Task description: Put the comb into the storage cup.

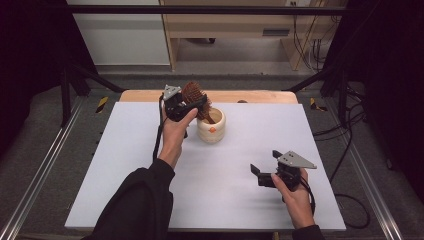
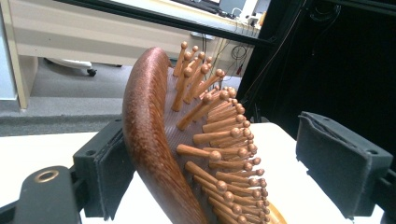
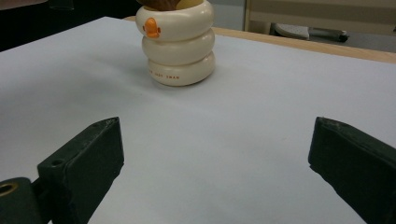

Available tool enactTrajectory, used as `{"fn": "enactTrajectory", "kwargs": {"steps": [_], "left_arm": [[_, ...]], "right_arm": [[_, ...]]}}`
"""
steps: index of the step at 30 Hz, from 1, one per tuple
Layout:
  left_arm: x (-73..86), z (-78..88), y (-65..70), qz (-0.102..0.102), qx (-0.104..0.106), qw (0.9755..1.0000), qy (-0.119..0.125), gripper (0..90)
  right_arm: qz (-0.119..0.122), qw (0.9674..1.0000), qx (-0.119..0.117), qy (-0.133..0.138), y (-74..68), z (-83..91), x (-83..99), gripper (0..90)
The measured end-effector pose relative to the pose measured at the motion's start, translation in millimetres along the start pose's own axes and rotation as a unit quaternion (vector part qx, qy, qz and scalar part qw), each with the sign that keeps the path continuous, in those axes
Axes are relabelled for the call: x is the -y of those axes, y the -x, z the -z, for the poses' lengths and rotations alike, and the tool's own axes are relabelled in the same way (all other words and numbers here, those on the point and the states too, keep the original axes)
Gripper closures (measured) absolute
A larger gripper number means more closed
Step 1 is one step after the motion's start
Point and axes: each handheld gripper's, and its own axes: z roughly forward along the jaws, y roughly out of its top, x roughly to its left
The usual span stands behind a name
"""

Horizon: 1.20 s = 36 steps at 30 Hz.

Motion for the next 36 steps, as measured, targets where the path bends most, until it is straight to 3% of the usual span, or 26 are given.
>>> {"fn": "enactTrajectory", "kwargs": {"steps": [36], "left_arm": [[-0.3, 0.7, -2.5, 0.006, -0.007, 1.0, -0.001, 6.8]], "right_arm": [[0.001, 1.0, -0.001, -0.001, -0.4, -0.5, 0.2, 3.9]]}}
